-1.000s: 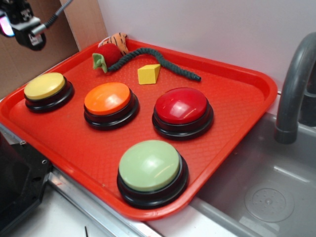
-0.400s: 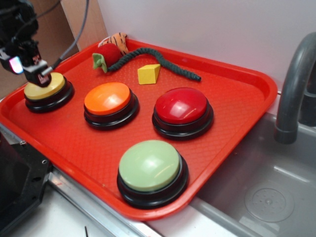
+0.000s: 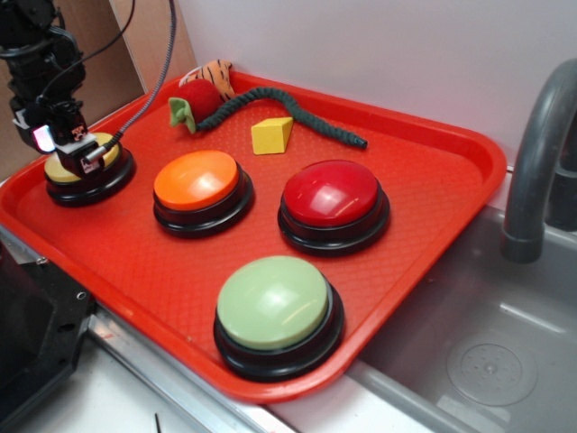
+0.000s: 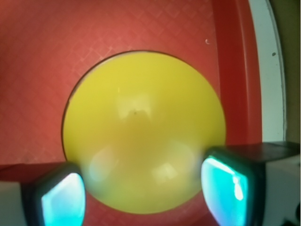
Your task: Push the yellow button.
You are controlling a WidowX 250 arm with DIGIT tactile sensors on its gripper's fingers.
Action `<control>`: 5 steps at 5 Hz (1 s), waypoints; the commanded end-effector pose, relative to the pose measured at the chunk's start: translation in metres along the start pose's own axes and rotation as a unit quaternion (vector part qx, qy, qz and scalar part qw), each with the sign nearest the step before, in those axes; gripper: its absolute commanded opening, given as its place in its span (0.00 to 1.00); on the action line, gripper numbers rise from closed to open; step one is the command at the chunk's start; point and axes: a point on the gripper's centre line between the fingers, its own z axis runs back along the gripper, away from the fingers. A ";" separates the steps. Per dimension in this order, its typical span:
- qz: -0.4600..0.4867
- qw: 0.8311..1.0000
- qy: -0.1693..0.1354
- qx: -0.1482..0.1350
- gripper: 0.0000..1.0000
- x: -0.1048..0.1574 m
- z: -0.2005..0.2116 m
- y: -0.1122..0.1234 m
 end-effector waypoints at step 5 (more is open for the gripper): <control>0.043 0.999 -0.031 0.009 1.00 0.006 0.059 -0.008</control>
